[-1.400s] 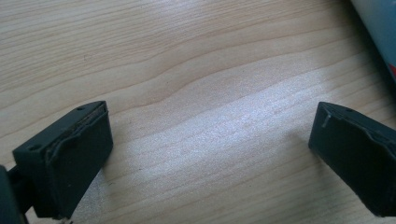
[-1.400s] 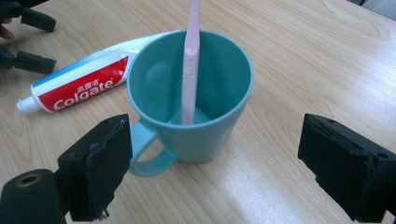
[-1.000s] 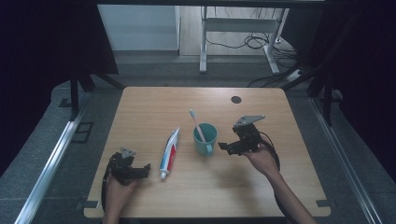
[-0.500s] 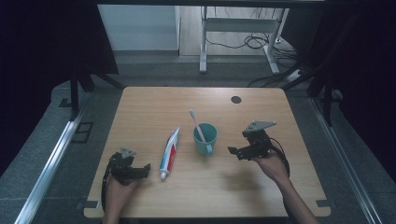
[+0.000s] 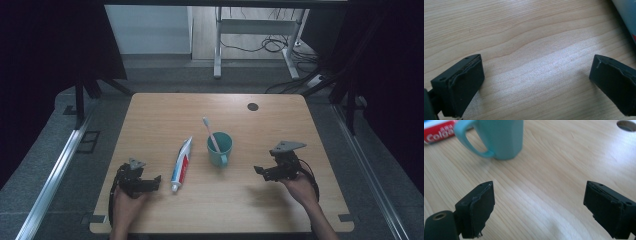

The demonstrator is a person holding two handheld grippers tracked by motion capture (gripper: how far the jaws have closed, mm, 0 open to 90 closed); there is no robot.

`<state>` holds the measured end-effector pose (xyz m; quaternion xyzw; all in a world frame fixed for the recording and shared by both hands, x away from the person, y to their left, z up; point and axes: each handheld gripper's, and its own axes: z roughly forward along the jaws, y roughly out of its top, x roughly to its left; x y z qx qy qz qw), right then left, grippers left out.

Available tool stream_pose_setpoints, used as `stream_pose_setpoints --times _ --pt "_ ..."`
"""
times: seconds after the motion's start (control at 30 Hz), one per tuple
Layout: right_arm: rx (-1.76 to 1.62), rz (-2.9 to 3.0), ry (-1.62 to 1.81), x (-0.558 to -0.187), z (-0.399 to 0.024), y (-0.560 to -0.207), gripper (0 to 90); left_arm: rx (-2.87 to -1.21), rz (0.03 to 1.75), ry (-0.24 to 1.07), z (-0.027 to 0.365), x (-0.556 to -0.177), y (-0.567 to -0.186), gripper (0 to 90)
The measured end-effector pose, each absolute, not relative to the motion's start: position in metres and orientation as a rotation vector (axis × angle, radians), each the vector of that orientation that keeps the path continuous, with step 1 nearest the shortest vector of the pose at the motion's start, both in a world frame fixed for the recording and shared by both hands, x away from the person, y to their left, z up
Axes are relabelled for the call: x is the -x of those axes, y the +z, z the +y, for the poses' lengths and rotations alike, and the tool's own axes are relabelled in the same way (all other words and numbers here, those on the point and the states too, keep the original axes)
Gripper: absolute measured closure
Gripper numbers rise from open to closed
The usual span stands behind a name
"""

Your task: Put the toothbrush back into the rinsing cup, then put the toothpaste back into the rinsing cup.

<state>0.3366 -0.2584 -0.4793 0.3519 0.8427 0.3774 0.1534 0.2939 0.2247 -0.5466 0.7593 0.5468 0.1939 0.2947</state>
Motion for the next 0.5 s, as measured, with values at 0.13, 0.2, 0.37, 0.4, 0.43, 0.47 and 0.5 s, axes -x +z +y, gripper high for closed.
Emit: stream_pose_setpoints --times 0.13,0.2,0.37,0.4,0.43,0.47,0.5 --pt "-1.022 2.409 1.071 -0.332 -0.266 -0.490 10.2 -2.021 1.455 0.516 0.225 -0.294 -0.547 0.0" --pt "-1.027 2.403 1.072 -0.329 -0.269 -0.494 10.3 -2.022 1.455 0.515 0.225 -0.294 -0.547 0.0" --pt "-1.046 2.390 1.091 -0.324 -0.276 -0.502 10.6 -2.044 1.452 0.493 0.225 -0.295 -0.545 0.0" --pt "-1.048 2.387 1.094 -0.323 -0.277 -0.504 10.6 -2.050 1.457 0.489 0.224 -0.296 -0.544 0.0" --pt "-1.050 2.387 1.096 -0.323 -0.278 -0.505 10.7 -2.058 1.455 0.482 0.224 -0.296 -0.544 0.0" --pt "-1.052 2.386 1.100 -0.322 -0.279 -0.507 10.7 -2.064 1.458 0.480 0.223 -0.297 -0.543 0.0" --pt "-1.054 2.387 1.096 -0.321 -0.280 -0.508 10.7 -2.073 1.460 0.472 0.222 -0.297 -0.542 0.0"
